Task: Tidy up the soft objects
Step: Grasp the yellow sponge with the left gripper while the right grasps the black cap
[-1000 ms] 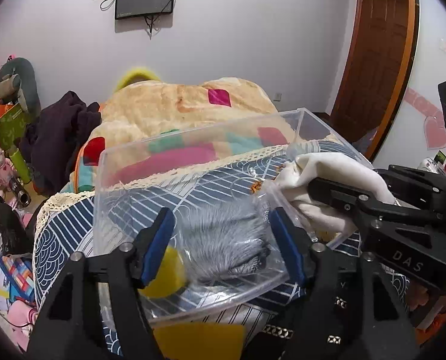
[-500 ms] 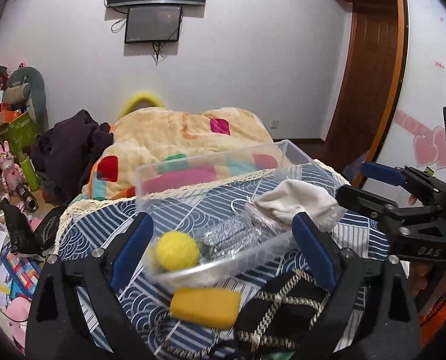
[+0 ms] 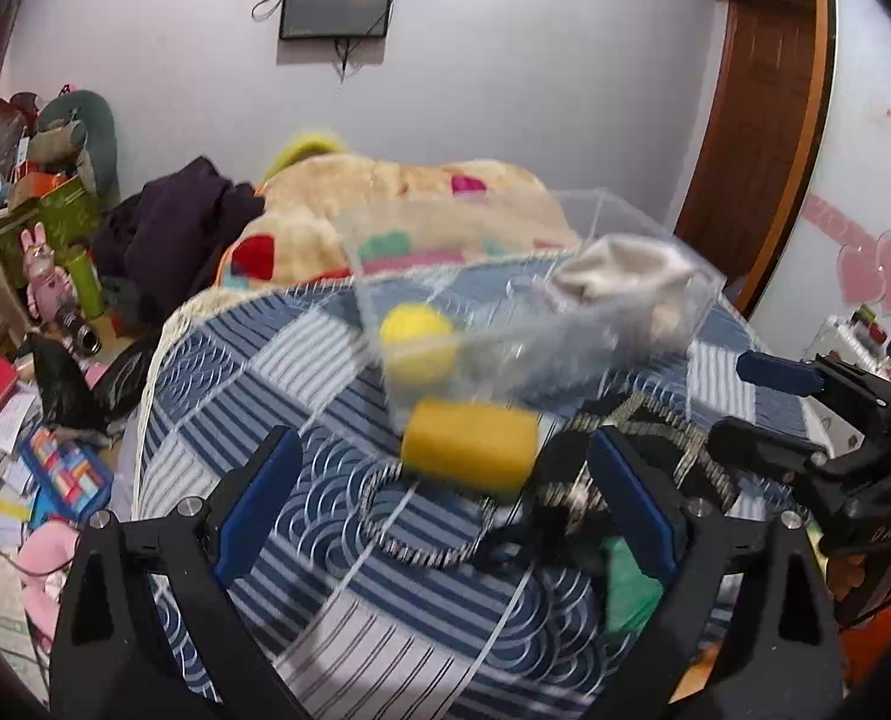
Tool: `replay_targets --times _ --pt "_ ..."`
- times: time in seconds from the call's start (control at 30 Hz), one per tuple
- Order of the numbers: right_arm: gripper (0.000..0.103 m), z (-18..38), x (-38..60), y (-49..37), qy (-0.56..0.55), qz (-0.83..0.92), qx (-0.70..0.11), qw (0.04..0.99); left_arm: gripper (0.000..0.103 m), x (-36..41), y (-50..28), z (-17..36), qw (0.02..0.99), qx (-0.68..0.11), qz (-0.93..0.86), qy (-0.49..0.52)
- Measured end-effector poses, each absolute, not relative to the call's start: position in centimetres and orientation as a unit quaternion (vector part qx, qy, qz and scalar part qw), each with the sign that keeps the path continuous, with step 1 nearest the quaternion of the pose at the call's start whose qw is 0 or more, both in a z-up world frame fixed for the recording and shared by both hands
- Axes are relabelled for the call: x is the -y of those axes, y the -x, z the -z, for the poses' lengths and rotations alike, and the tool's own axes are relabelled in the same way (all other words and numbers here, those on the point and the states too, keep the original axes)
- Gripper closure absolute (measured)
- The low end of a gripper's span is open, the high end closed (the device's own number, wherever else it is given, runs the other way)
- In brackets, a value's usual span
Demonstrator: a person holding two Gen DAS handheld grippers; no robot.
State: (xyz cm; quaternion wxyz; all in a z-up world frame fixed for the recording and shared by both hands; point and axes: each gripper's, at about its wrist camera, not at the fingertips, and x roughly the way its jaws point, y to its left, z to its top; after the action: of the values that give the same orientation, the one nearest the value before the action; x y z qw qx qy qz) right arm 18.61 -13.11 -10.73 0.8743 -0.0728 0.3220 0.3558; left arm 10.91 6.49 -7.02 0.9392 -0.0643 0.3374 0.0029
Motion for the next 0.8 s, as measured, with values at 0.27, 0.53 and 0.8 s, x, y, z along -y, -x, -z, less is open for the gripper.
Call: replay_targets --times 0.27,0.53,0.8 --pt "0.066 13.5 12.1 -20.1 0.06 -0.376 -0.37 0.848 0.006 -7.0 -10.5 9.5 0.931 -0.356 -0.011 0.078" --pt "0.092 13.0 13.7 -19.3 0.044 -0.371 -0.338 0.864 0.015 -6.8 -12.0 9.6 0.933 -0.351 -0.004 0.085" --pt "0.092 11.3 17.1 -19.4 0.01 -0.327 -0.31 0.893 0.024 -5.5 -14.2 10.0 0.931 -0.356 0.015 0.079"
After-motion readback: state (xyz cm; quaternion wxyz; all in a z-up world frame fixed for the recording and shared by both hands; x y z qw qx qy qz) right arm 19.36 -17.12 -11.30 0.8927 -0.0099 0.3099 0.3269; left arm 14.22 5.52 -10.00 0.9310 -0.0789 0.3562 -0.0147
